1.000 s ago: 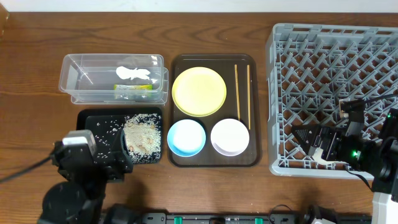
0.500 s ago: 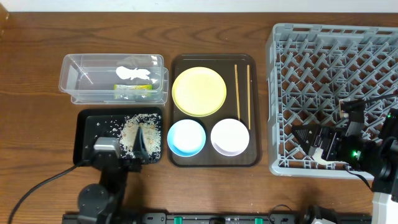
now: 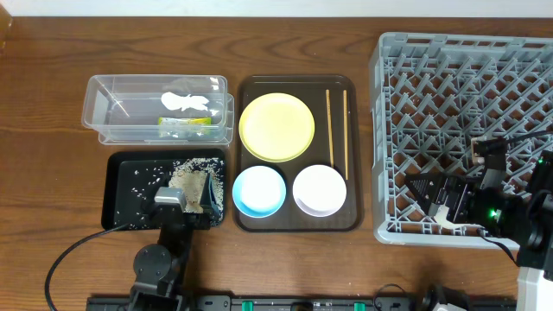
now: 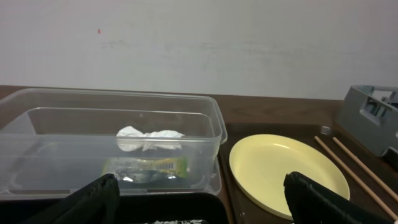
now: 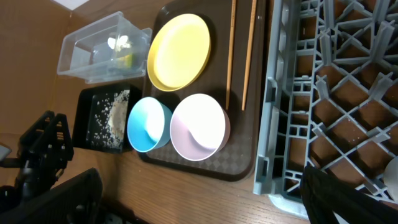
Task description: Sort waste into correct bins and load items into the dishwasher rack
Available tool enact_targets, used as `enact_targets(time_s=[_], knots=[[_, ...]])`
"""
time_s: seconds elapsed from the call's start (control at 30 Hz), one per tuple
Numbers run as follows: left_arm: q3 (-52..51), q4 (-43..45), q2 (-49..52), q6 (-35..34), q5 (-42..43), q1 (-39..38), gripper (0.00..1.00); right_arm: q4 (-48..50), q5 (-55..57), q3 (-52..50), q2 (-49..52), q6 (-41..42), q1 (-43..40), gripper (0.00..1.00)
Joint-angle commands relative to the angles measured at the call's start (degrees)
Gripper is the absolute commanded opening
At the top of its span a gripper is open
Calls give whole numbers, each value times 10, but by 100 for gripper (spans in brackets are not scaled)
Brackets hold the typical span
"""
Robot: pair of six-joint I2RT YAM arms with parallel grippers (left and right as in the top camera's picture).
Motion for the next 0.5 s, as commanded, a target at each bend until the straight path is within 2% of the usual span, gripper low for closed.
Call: enact_targets(time_s=[0.0, 0.3, 0.47], knots=[[-1, -1, -5, 7, 1, 3, 87, 0, -7, 4, -3, 1, -4, 99], [-1, -70, -3, 7, 1, 3, 88, 0, -7, 4, -3, 1, -4, 99], [-1, -70, 1, 7, 2, 3, 88, 0, -7, 4, -3, 1, -4, 99]])
